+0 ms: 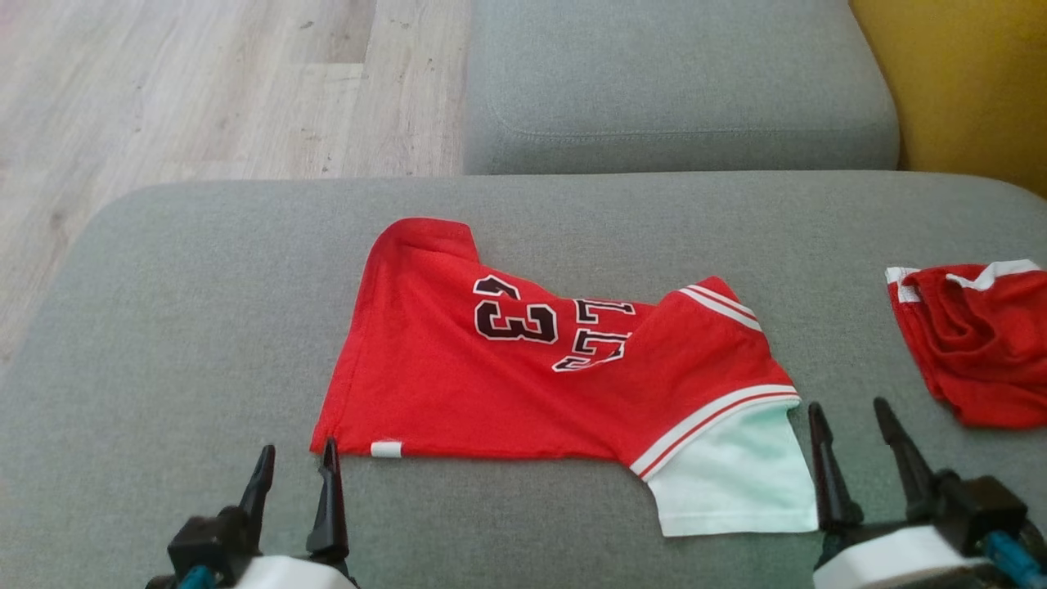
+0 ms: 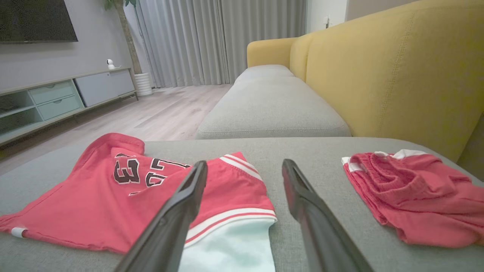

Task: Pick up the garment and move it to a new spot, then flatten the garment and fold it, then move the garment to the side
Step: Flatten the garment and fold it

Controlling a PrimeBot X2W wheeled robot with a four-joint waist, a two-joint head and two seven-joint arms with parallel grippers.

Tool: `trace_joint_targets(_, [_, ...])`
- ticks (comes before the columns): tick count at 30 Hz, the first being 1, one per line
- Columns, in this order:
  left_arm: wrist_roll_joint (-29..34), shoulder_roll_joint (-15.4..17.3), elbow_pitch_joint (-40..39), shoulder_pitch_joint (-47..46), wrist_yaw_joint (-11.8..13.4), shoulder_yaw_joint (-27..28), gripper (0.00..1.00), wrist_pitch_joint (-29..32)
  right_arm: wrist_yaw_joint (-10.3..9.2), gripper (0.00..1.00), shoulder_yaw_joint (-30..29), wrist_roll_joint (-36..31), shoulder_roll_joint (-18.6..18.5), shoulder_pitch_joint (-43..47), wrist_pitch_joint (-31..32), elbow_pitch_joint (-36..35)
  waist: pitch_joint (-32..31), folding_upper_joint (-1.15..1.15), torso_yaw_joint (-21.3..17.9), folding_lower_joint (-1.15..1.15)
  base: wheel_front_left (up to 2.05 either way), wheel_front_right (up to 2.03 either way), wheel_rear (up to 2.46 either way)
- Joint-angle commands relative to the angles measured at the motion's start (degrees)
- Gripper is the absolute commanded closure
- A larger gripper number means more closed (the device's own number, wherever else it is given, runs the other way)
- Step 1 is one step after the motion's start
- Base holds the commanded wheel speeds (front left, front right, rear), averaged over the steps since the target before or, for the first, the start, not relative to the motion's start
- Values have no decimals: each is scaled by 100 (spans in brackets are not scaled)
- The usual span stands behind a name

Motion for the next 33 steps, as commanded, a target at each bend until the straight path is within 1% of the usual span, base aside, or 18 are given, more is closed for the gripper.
trace_joint_targets(1, [48, 64, -209, -197, 69, 184, 0, -85, 42, 0, 194, 33, -51, -110, -85, -145, -25, 0, 6, 1, 0, 0, 0])
trace_joint_targets(9, [48, 101, -354, 15, 173, 145, 0, -61, 42, 0, 214, 68, -51, -20, -153, 19, -59, 0, 8, 1, 0, 0, 0])
trace_joint_targets(24, [48, 132, -419, -44, 262, 113, 0, 30, 42, 0, 244, 91, -51, -105, -109, 202, 36, 0, 47, 1, 0, 0, 0])
trace_joint_targets(29, [-11, 108, -309, -142, 255, 86, 0, 175, 42, 0, 234, 55, -51, -126, -59, 185, 125, 0, 49, 1, 0, 0, 0])
trace_joint_targets(33, [-112, 46, 43, -459, 209, 96, 0, 391, 42, 0, 256, -17, -51, -183, 7, 139, 273, 0, 29, 1, 0, 0, 0])
